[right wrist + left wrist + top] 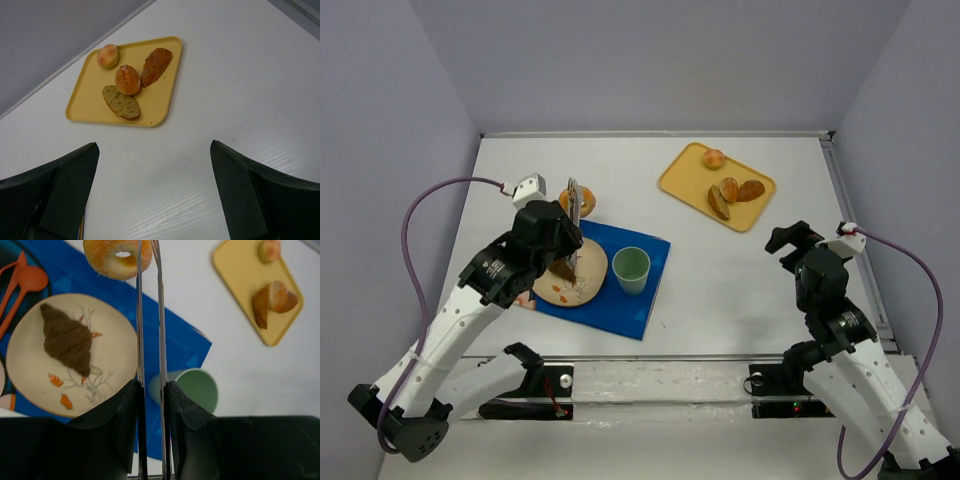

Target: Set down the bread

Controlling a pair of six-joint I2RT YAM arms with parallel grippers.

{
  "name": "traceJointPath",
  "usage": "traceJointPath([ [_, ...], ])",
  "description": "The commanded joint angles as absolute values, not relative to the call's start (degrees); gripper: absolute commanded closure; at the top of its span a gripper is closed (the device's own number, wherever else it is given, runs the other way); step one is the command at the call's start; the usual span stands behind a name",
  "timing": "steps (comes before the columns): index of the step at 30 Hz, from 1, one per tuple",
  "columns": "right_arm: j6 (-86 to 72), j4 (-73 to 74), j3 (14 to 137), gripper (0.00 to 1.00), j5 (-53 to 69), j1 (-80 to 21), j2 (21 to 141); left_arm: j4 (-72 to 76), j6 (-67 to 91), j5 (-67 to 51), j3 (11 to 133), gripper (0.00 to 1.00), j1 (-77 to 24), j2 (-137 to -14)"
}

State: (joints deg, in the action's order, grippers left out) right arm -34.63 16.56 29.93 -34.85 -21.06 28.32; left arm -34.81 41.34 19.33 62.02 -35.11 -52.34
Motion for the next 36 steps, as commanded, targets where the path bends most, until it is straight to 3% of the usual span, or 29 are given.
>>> traceJointPath([
  [1, -35.6, 15.8, 30.1, 0.02, -35.4, -21.1, 28.8, -47.5, 47.4, 21.1, 59.5, 0.94, -34.9, -49.1],
  [7, -35.9, 15.7, 30.7, 0.02, -35.7, -21.1, 31.3, -48.2, 49.0, 24.3, 57.8, 0.94, -34.9, -43.5],
  [23, -35.6, 15.6, 31.0, 0.01, -35.4, -21.1, 32.8, -38.4, 47.3, 27.3, 54.9, 0.95, -34.8, -48.2],
  [29, -35.3, 15.4, 31.0, 0.01, -35.6, -21.1, 33.3, -18.7, 35.9, 24.5, 57.8, 0.95, -34.0, -59.2],
  [36, -35.2, 15.1, 31.1, 0.01, -36.1, -21.1, 34.3, -5.5, 21.6, 12.3, 76.9, 0.94, -22.8, -89.4],
])
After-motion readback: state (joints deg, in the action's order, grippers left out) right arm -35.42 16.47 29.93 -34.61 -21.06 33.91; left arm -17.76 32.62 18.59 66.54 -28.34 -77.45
